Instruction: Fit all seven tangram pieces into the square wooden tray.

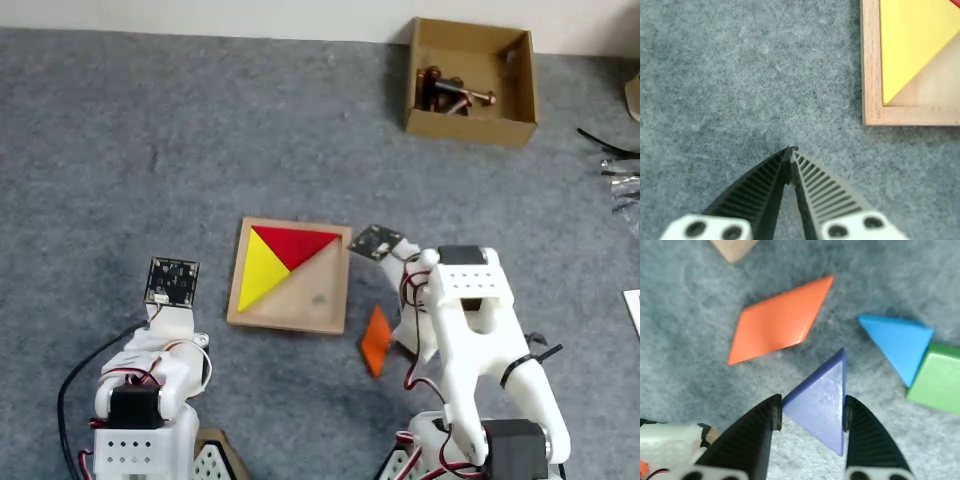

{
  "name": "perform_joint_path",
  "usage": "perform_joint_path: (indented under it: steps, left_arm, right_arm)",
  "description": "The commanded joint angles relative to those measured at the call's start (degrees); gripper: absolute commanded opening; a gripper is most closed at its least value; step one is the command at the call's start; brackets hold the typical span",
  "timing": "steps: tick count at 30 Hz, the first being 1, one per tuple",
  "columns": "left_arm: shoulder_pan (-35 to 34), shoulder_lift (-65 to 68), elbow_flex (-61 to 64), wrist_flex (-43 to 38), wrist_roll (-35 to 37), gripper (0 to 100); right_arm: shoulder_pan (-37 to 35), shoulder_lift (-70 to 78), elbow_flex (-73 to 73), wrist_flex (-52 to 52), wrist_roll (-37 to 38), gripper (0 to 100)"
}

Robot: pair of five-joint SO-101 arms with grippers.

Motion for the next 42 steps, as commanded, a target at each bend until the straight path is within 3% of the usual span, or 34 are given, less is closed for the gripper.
perform_joint_path:
  steps: [1, 24, 31, 42]
  left_arm:
    - [0.7, -0.6, 1.0, 0.2, 0.1, 1]
    - [0.7, -0.6, 1.0, 0.2, 0.1, 1]
    - [0.7, -0.6, 1.0, 0.2, 0.1, 1]
    - [0.7, -0.6, 1.0, 0.2, 0.1, 1]
  right_arm:
    - [-3.6, 0.0, -5.7, 1.0, -1.8, 11.1]
    - [-26.9, 0.7, -23.0, -0.5, -21.4, 11.1]
    - [-27.8, 0.8, -22.6, -7.4, -20.7, 11.1]
    - [-30.4, 19.3, -26.4, -7.1, -8.4, 11.1]
